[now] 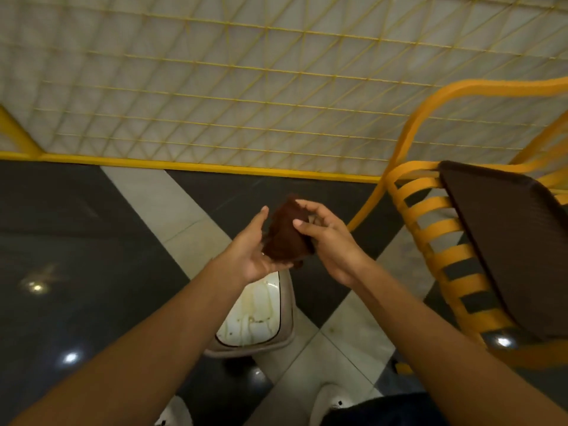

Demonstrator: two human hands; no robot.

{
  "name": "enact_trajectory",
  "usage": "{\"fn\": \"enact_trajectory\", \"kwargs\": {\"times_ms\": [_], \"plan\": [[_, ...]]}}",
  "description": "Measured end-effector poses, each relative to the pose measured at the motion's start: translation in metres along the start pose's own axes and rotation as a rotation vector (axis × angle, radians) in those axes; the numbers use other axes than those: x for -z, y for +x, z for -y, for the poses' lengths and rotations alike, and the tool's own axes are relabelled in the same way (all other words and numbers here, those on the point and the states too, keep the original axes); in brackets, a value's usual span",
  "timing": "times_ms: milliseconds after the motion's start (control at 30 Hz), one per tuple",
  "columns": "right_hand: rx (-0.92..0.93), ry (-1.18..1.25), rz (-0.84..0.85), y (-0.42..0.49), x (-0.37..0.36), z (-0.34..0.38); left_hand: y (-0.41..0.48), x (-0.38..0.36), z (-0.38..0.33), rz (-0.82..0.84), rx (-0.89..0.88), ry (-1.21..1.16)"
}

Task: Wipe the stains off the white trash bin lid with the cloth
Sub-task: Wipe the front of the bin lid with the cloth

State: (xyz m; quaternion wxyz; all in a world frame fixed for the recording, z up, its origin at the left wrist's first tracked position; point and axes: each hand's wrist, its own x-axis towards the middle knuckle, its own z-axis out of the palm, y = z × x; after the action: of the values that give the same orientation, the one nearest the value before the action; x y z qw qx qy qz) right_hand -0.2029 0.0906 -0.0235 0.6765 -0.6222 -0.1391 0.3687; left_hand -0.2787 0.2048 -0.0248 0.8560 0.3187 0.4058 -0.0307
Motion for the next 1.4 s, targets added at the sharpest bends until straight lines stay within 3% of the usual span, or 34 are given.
{"fn": "enact_trajectory", "kwargs": {"times_ms": [133, 300, 467, 600, 667, 767, 833, 967, 1100, 1267, 1400], "plan": [[-0.048, -0.004, 0.036, -0.017, -0.004, 0.002, -0.006, 0.013, 0.009, -0.036, -0.114, 0.039], [-0.038, -0.098, -0.039, -0.014, -0.003, -0.011, 0.006, 0.025, 0.020, -0.129, -0.303, 0.194], [-0.335, 0.388, 0.041, -0.001, -0.015, -0.036, 0.010, 0.023, 0.026, -0.073, -0.390, 0.362], [-0.322, 0.467, -0.112, 0.013, -0.010, -0.056, 0.019, 0.040, 0.020, -0.208, -0.533, 0.604], [-0.273, 0.382, -0.228, 0.021, 0.001, -0.062, 0.019, 0.062, 0.020, -0.343, -0.642, 0.657], [-0.222, -0.170, -0.378, 0.034, 0.024, -0.074, 0.020, 0.100, 0.024, -0.568, -0.724, 0.624], [-0.246, -0.439, -0.392, 0.042, 0.033, -0.086, 0.028, 0.124, 0.031, -0.665, -0.655, 0.640], [-0.349, -0.681, -0.328, 0.056, 0.030, -0.115, 0.046, 0.139, 0.048, -0.665, -0.509, 0.696], [-0.412, -0.639, -0.268, 0.062, 0.020, -0.139, 0.059, 0.130, 0.049, -0.630, -0.540, 0.687], [-0.406, -0.382, -0.383, 0.050, 0.021, -0.153, 0.074, 0.132, 0.051, -0.650, -0.563, 0.743], [-0.342, -0.273, -0.412, 0.037, 0.023, -0.173, 0.080, 0.136, 0.060, -0.652, -0.593, 0.650]]}}
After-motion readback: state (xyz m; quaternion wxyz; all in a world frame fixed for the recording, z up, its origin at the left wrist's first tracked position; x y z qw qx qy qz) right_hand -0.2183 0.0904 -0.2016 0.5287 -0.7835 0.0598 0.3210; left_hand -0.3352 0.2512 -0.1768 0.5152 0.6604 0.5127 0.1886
